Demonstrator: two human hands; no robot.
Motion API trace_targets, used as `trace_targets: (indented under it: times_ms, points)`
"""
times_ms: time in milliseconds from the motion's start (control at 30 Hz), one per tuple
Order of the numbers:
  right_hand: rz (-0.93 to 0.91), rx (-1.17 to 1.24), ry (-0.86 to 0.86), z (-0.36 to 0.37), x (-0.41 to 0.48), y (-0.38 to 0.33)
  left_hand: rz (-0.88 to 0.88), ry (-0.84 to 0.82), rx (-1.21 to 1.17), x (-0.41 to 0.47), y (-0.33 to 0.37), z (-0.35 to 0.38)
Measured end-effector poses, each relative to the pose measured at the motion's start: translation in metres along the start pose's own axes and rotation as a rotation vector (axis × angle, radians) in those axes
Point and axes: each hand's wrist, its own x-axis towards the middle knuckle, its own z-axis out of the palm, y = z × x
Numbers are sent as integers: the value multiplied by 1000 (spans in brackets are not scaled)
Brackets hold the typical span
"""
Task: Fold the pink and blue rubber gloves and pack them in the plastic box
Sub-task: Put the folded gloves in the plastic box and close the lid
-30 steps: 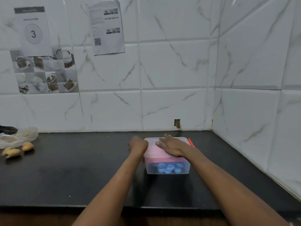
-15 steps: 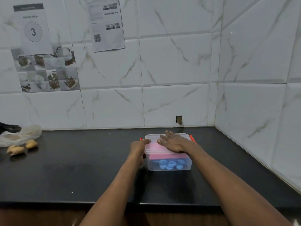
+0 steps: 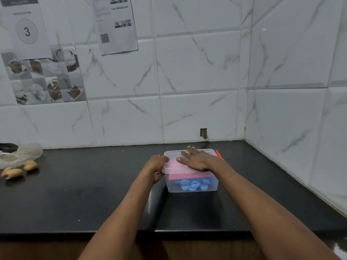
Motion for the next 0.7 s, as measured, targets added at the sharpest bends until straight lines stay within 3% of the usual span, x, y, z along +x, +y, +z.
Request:
trace_targets:
  times_ms: [267, 467, 533, 633, 700]
  points:
    - [-10, 16, 33, 2, 0, 0, 70, -57, 341, -2, 4, 0]
    - [-27, 82, 133, 2, -12, -4, 200, 102, 701, -14, 11, 8]
    - [-69, 86, 324, 3, -22, -7, 268, 173, 751, -20, 10, 8]
    - [-99, 87, 767, 8, -40, -1, 393, 140, 679, -36, 4, 0]
    - [-40, 160, 840, 17, -55, 14, 470, 73, 715, -47, -6, -8]
